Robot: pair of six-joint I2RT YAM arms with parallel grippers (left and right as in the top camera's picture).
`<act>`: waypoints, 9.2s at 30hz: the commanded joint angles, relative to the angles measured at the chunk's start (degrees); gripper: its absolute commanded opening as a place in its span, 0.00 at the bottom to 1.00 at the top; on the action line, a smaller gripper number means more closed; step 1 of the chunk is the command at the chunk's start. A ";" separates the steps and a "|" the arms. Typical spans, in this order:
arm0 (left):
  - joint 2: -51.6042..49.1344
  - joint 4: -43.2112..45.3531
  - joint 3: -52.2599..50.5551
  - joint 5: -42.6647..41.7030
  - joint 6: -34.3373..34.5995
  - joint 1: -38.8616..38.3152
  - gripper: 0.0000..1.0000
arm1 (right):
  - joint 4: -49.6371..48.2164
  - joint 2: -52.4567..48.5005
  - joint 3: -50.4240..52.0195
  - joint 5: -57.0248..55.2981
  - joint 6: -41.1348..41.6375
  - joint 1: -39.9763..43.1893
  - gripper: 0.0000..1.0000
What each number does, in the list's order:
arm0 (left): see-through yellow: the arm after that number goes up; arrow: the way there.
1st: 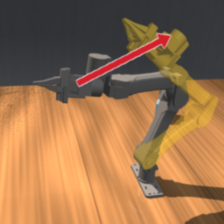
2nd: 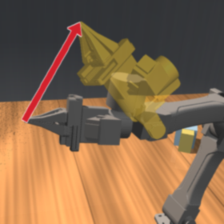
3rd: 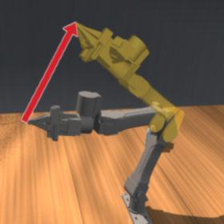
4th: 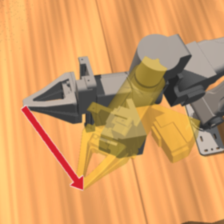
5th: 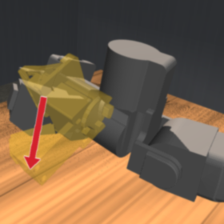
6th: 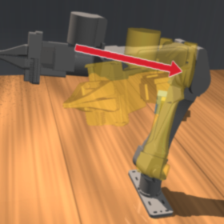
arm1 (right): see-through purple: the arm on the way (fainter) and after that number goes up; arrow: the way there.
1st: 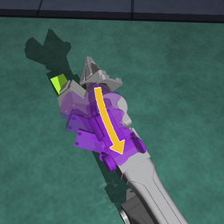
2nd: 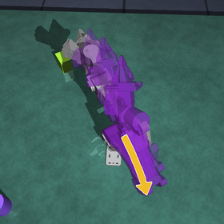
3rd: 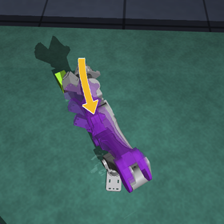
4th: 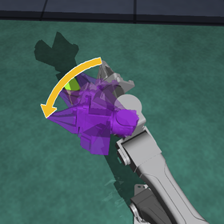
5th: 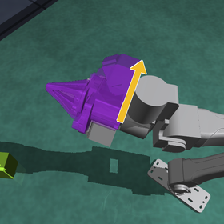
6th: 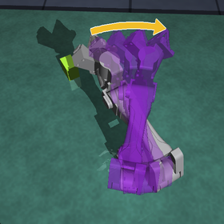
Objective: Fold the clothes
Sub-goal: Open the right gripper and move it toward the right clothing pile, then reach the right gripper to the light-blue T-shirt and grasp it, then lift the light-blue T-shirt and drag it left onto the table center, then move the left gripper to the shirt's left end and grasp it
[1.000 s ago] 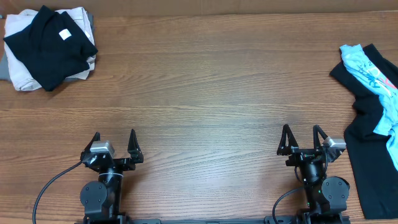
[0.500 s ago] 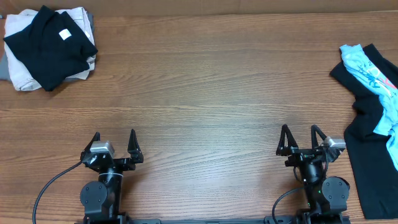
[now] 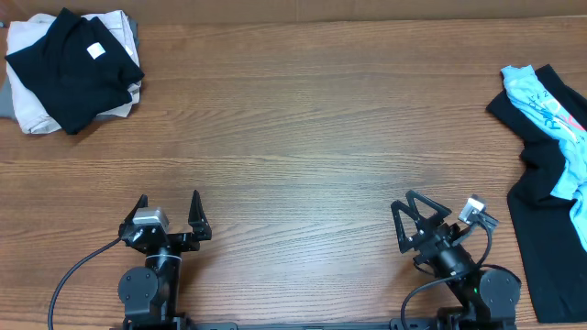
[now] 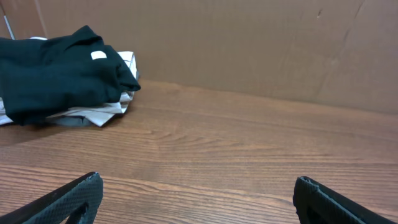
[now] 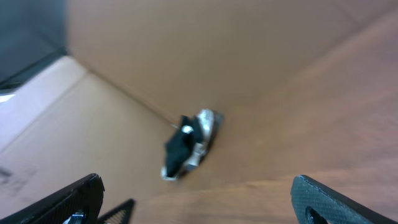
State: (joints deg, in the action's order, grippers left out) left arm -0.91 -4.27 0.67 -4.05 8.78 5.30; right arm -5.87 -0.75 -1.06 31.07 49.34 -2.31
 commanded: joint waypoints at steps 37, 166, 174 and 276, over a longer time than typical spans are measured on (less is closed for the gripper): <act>0.66 0.09 -0.39 0.42 -1.07 0.31 1.00 | 49.51 -95.17 -100.08 -34.67 -45.53 18.78 1.00; 0.66 0.09 -0.39 0.39 -1.07 0.31 1.00 | 40.89 -119.14 -122.05 -18.53 -25.18 -35.78 1.00; 0.66 0.11 -0.39 0.42 -1.07 0.31 1.00 | 55.01 -115.19 -123.21 -18.53 -25.27 -22.45 1.00; -107.38 -33.33 67.14 7.48 8.96 -11.39 1.00 | 91.25 -112.50 -123.03 -17.11 -28.74 6.84 1.00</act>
State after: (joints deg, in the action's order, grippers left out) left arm -107.02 -37.67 66.50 2.44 17.67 -6.24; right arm 85.56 -114.80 -122.85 14.55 20.93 4.51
